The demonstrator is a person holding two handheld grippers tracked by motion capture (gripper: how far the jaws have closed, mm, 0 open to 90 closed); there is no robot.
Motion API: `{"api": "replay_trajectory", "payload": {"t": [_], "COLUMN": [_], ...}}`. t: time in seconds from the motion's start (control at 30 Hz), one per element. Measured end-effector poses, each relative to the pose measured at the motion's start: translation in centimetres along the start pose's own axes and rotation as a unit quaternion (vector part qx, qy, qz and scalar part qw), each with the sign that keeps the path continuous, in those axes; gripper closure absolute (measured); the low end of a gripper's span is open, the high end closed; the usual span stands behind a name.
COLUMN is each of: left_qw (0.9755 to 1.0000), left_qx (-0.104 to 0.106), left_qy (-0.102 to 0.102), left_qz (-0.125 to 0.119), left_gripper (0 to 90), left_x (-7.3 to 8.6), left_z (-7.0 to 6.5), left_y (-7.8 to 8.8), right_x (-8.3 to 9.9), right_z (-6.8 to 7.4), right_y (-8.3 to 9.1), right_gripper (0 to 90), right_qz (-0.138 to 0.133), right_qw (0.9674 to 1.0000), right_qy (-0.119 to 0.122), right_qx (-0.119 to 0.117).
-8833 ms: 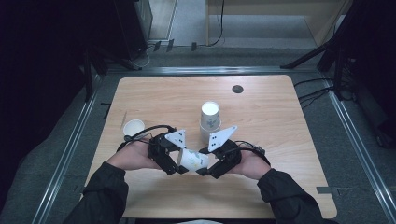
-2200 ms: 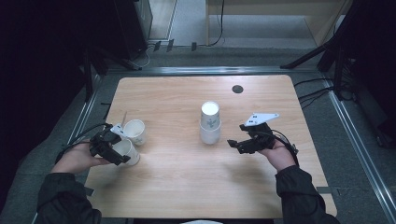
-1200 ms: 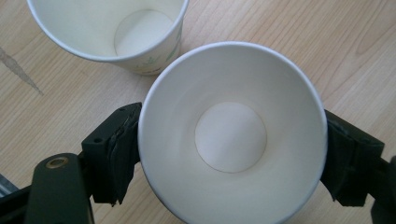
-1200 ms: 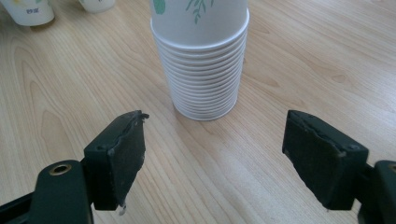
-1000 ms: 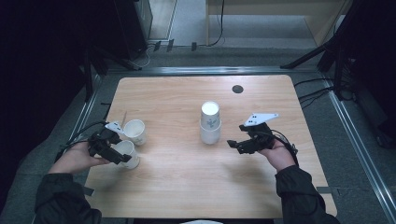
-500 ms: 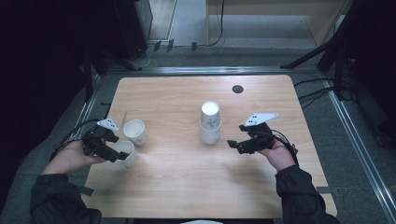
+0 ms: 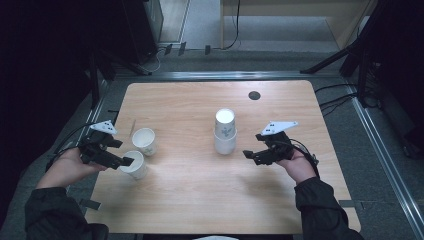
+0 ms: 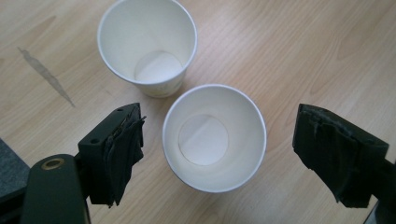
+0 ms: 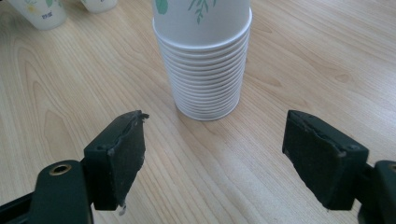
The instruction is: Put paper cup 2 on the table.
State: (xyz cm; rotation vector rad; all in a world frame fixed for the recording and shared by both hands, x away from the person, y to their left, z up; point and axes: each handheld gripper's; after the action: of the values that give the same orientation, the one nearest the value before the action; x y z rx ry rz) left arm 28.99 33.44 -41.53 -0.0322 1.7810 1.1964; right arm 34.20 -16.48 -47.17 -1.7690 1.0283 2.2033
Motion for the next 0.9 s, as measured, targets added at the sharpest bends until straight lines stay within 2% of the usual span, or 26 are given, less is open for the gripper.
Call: {"api": "replay_trajectory", "payload": {"t": [0.27, 0.43, 0.53, 0.6, 0.7, 0.8, 0.9], "left_qw": [0.9991, 0.999, 0.9987, 0.9975, 0.9959, 0.9943, 0.9939], "left_qx": [0.016, 0.014, 0.026, 0.04, 0.048, 0.05, 0.048], "left_qy": [0.008, -0.001, 0.0, 0.005, 0.013, 0.02, 0.017], "left_qz": [-0.039, -0.042, -0.044, -0.058, -0.076, -0.092, -0.098], "left_gripper": [17.0, 16.9, 16.9, 16.9, 16.9, 16.9, 17.0], "left_x": [-1.3, -2.1, -2.4, -2.7, -3.2, -3.6, -3.9], "left_z": [-0.7, -1.5, -1.9, -2.1, -2.5, -2.8, -3.3], "left_y": [0.5, -0.3, -0.9, -1.3, -1.7, -2.1, -2.6], "right_x": [0.0, 0.0, 0.0, 0.0, 0.0, 0.0, 0.0], "right_z": [0.0, 0.0, 0.0, 0.0, 0.0, 0.0, 0.0], "right_y": [0.0, 0.0, 0.0, 0.0, 0.0, 0.0, 0.0], "right_gripper": [21.7, 21.7, 21.7, 21.7, 21.7, 21.6, 21.7], "right_qz": [0.001, 0.001, 0.0, 0.001, 0.001, 0.001, 0.002], "right_qw": [1.0, 1.0, 1.0, 1.0, 1.0, 1.0, 1.0], "right_qy": [0.002, 0.002, 0.002, 0.002, 0.003, 0.003, 0.002], "right_qx": [0.0, -0.001, -0.001, -0.001, -0.002, -0.002, -0.003]}}
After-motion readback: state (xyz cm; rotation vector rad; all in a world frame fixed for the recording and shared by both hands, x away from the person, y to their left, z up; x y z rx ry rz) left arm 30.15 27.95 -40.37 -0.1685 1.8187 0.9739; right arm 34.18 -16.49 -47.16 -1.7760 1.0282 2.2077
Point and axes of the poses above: each handheld gripper's, and its own axes: y roughly backward along the jaws, x roughly out of its underside, z roughly to its left, and after that the axes turned 15 degrees about -z, right-handed
